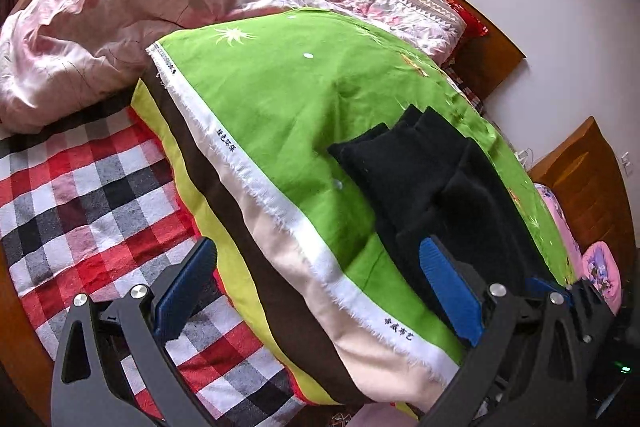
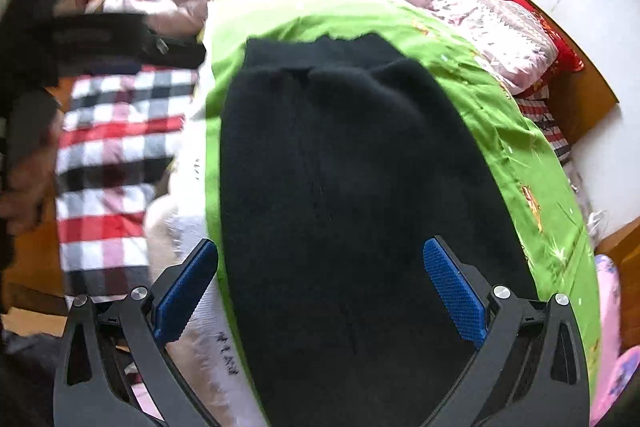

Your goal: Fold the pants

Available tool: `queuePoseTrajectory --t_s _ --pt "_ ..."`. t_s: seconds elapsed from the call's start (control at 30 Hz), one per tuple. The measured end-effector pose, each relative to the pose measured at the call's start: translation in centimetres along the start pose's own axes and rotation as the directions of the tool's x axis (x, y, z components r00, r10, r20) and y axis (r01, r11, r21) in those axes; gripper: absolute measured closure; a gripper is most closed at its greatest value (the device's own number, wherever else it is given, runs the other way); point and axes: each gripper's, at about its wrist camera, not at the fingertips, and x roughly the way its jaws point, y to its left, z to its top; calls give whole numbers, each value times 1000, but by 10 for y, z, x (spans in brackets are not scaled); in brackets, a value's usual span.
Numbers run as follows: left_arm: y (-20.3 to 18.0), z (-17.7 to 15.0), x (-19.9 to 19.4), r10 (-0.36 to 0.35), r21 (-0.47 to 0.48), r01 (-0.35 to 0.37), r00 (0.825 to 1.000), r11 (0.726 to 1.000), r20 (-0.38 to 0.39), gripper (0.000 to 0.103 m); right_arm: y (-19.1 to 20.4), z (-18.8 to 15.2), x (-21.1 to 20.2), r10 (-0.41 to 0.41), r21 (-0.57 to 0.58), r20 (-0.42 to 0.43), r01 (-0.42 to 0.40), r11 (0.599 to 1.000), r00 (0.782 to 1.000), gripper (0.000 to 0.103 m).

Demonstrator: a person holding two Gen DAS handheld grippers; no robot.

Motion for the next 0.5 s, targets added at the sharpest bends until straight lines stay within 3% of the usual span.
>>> queuePoseTrajectory --t_s 0.23,0.37,0.5 --pt "8 0 5 -159 -92 154 986 984 -51 2 -2 17 13 -15 15 2 15 1000 1000 5" --pt "15 3 -2 -127 -119 124 992 985 -18 2 18 38 28 2 -55 -44 -5 998 999 5" --pt "24 6 -11 -76 -115 77 997 990 10 2 40 50 48 -97 -127 -54 90 988 994 7"
